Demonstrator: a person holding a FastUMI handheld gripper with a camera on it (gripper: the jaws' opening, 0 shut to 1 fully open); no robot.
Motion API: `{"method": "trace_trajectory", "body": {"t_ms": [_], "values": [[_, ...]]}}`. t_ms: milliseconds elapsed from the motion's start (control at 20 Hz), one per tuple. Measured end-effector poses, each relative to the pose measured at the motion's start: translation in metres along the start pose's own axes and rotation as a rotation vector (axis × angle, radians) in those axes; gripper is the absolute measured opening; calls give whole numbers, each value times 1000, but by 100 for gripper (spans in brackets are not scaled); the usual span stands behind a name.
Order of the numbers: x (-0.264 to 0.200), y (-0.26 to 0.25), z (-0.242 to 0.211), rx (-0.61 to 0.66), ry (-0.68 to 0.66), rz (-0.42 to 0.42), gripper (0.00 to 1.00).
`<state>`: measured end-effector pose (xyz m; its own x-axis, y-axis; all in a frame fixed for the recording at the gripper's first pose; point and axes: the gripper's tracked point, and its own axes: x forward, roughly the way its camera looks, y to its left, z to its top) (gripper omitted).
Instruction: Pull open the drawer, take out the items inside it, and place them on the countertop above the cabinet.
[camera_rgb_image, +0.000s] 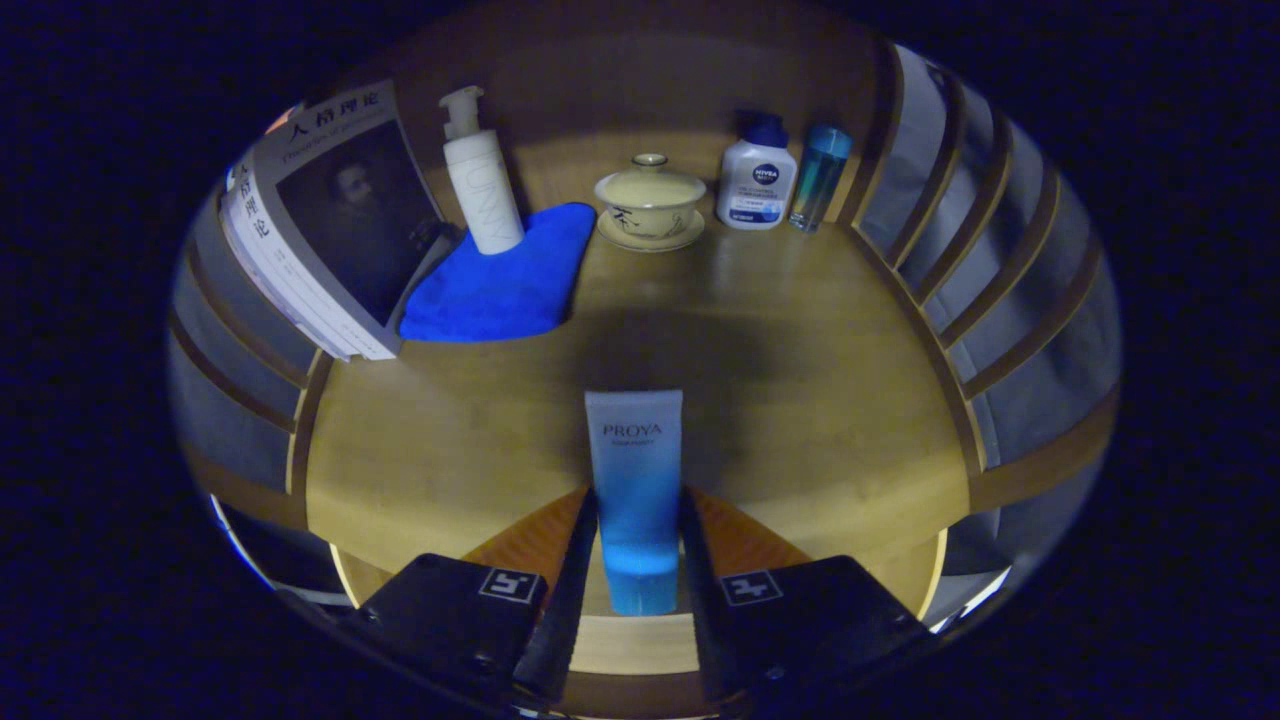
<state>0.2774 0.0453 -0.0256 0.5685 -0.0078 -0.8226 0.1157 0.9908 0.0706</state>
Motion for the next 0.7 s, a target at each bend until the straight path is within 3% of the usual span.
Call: {"method": "trace_trajectory", "body": {"t_ms": [400, 700], "values": [[-47, 11, 0, -11, -132, 36, 63], [-87, 35, -31, -91, -239, 90, 77]]}}
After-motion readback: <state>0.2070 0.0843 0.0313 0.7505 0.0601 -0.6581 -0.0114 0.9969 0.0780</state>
